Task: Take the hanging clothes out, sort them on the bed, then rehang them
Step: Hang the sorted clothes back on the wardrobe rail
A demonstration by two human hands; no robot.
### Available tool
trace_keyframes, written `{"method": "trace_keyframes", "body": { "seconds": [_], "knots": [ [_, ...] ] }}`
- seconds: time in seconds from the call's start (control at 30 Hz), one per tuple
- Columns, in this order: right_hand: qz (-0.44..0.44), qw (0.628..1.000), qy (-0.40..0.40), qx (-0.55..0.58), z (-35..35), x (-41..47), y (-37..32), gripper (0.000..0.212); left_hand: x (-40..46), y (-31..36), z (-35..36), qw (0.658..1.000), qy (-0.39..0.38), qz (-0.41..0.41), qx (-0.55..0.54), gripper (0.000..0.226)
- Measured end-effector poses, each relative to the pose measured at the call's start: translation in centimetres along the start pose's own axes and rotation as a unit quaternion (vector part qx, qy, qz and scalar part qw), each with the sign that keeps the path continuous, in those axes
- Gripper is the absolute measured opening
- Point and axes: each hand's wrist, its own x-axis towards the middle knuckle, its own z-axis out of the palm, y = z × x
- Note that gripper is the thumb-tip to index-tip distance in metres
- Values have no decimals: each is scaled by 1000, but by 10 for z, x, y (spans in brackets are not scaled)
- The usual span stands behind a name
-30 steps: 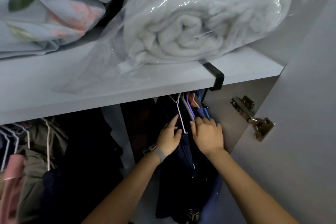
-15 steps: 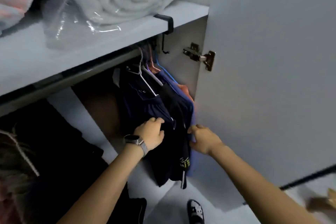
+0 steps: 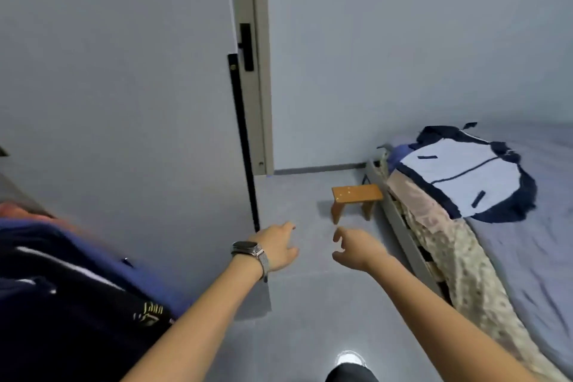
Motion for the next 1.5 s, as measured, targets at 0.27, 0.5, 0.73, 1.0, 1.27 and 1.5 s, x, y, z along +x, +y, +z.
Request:
{"method": "trace_keyframes", "body": {
  "seconds": [0.27, 0.5, 0.73, 1.0, 1.27, 1.5],
  "knots": [
    [157, 983, 43, 83, -38, -51, 220, 47, 108, 196, 42, 989, -79, 119, 42, 55],
    [284, 925, 136, 213, -59, -91, 372, 51, 188, 338, 75, 972, -137, 146, -126, 55],
    [351, 889, 99, 277, -69, -26, 458, 43, 311, 366, 61, 974, -154, 127, -103, 47],
    [399, 820, 81, 401, -121, 127, 515, 27, 469, 388, 34, 968, -170, 136, -126, 39],
    [450, 745, 78, 487, -146, 217, 581, 16, 590, 403, 9, 968, -194, 112, -113, 34],
    [484, 720, 77, 492, -169, 315, 691, 16, 712, 450, 12, 966, -205, 98, -121, 31]
  ]
}}
